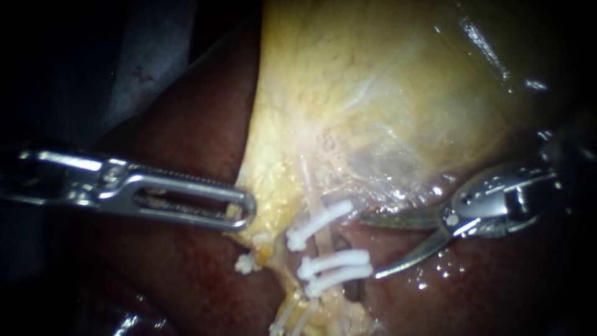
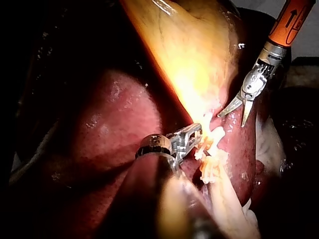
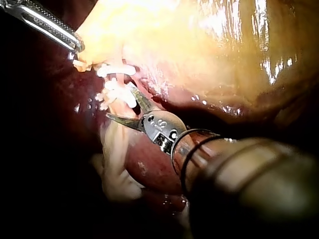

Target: Go to the cutting position right tube

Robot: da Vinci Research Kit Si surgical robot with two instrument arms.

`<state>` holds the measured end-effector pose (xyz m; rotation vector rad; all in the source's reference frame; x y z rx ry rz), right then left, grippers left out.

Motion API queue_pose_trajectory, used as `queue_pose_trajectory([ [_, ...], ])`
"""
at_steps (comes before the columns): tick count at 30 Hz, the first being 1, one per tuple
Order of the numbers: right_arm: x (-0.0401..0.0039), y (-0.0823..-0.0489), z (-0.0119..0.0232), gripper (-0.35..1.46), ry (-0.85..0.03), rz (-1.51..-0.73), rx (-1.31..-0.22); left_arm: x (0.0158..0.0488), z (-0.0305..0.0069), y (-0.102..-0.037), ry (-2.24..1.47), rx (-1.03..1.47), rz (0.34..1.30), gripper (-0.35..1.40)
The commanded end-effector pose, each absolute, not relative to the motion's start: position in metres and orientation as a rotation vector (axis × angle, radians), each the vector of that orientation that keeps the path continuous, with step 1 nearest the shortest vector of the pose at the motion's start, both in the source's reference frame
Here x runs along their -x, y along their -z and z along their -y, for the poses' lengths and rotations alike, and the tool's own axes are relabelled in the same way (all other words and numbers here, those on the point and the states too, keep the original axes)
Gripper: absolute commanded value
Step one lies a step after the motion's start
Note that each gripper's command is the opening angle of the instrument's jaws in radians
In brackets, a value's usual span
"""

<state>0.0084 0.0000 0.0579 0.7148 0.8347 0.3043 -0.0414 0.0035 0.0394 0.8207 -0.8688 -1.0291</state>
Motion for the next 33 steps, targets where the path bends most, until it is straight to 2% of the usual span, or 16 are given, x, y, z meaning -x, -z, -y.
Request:
queue_pose_trajectory([
  [1,-0.0086,-0.0582,0.0002,0.93,-0.305,-0.829,-0.718,0.0414,-0.0034,-0.0392,1.032,-0.821,0.870,-0.35],
  [14,-0.0107,-0.0609,0.0012,0.84,-0.318,-0.805,-0.756,0.0420,-0.0028,-0.0381,1.039,-0.818,0.873,-0.35],
  [33,-0.0135,-0.0622,0.0008,0.78,-0.321,-0.803,-0.761,0.0423,-0.0027,-0.0379,1.041,-0.817,0.873,-0.35],
])
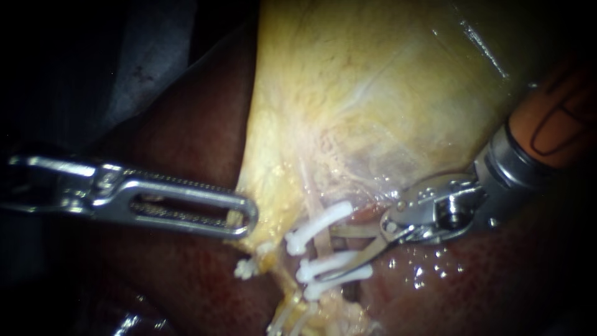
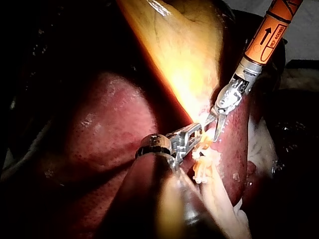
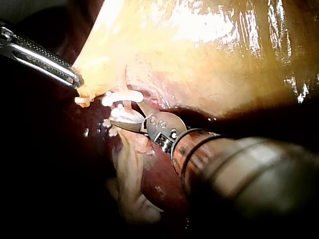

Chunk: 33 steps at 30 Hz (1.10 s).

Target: Go to the cutting position right tube

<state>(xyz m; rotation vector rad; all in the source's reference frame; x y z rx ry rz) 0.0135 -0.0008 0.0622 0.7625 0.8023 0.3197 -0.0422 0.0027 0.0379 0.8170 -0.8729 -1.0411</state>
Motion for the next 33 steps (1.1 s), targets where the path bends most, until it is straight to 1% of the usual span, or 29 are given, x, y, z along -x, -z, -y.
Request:
queue_pose_trajectory([
  [1,-0.0135,-0.0622,0.0007,0.76,-0.321,-0.803,-0.761,0.0423,-0.0027,-0.0380,1.041,-0.817,0.873,-0.35],
  [11,-0.0144,-0.0626,0.0007,0.54,-0.341,-0.795,-0.769,0.0423,-0.0026,-0.0380,1.043,-0.813,0.873,-0.35],
  [16,-0.0146,-0.0632,0.0009,0.39,-0.358,-0.786,-0.777,0.0424,-0.0026,-0.0380,1.043,-0.813,0.873,-0.35],
  [21,-0.0148,-0.0635,0.0010,0.31,-0.364,-0.783,-0.782,0.0424,-0.0026,-0.0380,1.043,-0.813,0.873,-0.35],
  [24,-0.0148,-0.0635,0.0010,0.29,-0.362,-0.783,-0.783,0.0424,-0.0026,-0.0380,1.043,-0.813,0.873,-0.35],
  [25,-0.0149,-0.0635,0.0010,0.26,-0.367,-0.781,-0.786,0.0424,-0.0026,-0.0380,1.043,-0.813,0.873,-0.35],
  [33,-0.0150,-0.0635,0.0010,0.22,-0.366,-0.781,-0.786,0.0424,-0.0026,-0.0380,1.043,-0.813,0.873,-0.35],
])
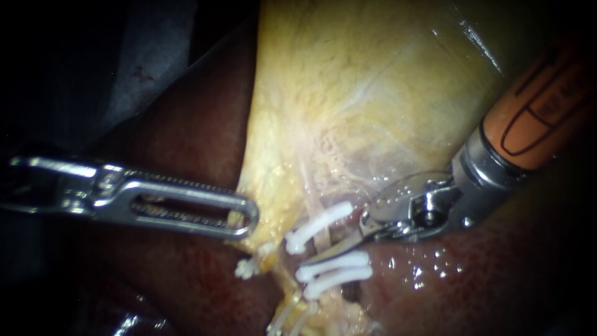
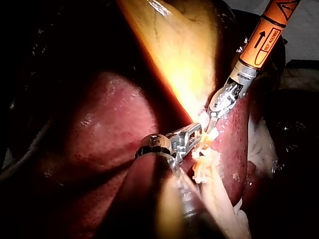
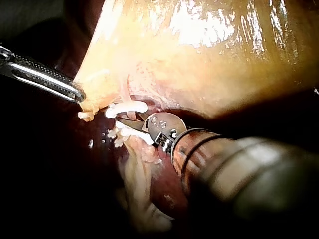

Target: Go to the cutting position right tube

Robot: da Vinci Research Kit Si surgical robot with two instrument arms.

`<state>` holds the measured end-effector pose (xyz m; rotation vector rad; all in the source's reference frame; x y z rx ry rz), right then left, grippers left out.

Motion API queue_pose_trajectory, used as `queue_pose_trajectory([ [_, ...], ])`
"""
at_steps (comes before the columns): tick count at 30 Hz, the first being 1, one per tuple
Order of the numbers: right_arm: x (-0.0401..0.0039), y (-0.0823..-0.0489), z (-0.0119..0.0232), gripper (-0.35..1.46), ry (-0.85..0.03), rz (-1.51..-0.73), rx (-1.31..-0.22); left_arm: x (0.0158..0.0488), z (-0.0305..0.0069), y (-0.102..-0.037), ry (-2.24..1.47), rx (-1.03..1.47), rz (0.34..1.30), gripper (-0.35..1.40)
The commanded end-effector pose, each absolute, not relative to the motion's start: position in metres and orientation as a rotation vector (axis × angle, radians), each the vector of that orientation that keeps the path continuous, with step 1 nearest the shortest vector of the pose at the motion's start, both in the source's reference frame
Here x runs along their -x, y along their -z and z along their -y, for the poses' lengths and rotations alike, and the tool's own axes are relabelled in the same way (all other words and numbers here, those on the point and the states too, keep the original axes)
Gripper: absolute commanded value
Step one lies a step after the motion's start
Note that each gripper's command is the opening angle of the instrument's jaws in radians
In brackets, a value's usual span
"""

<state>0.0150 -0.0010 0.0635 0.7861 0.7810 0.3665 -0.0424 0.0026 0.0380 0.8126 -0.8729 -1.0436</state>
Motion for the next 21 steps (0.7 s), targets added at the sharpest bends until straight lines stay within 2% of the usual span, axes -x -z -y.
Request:
queue_pose_trajectory([
  [1,-0.0150,-0.0635,0.0010,0.22,-0.366,-0.781,-0.786,0.0424,-0.0026,-0.0380,1.043,-0.813,0.873,-0.35],
  [21,-0.0150,-0.0634,0.0011,0.19,-0.362,-0.785,-0.789,0.0426,-0.0026,-0.0382,1.044,-0.811,0.873,-0.35],
])
